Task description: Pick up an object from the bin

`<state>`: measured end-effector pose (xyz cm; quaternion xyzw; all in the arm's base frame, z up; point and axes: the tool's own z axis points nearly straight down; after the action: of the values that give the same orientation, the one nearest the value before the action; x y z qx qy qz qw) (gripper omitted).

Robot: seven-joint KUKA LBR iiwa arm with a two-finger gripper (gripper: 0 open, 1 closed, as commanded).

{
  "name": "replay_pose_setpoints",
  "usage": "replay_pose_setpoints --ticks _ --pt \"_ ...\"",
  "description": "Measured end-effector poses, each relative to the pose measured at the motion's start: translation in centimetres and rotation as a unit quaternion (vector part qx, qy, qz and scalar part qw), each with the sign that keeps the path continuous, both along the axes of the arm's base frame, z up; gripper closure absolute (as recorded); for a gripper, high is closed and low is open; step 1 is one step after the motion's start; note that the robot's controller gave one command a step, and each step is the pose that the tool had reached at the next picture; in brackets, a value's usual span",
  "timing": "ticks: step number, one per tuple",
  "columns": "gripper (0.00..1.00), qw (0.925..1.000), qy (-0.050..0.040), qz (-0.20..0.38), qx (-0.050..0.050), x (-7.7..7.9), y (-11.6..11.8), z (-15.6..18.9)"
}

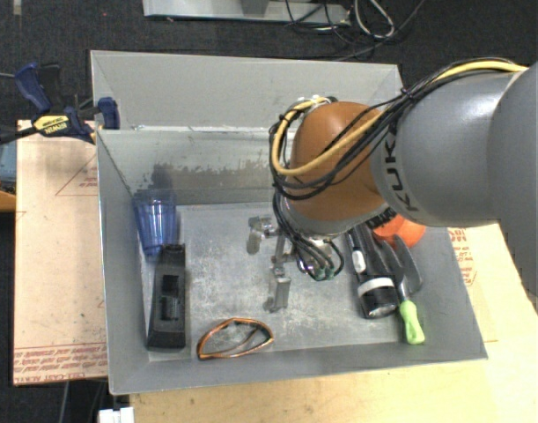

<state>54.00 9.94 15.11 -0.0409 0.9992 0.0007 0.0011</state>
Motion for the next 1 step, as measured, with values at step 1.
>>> replay_pose_setpoints --ticks 1 --pt "0.00 1.0000 -0.0081 0.006 0.001 0.20 1.52 2.97"
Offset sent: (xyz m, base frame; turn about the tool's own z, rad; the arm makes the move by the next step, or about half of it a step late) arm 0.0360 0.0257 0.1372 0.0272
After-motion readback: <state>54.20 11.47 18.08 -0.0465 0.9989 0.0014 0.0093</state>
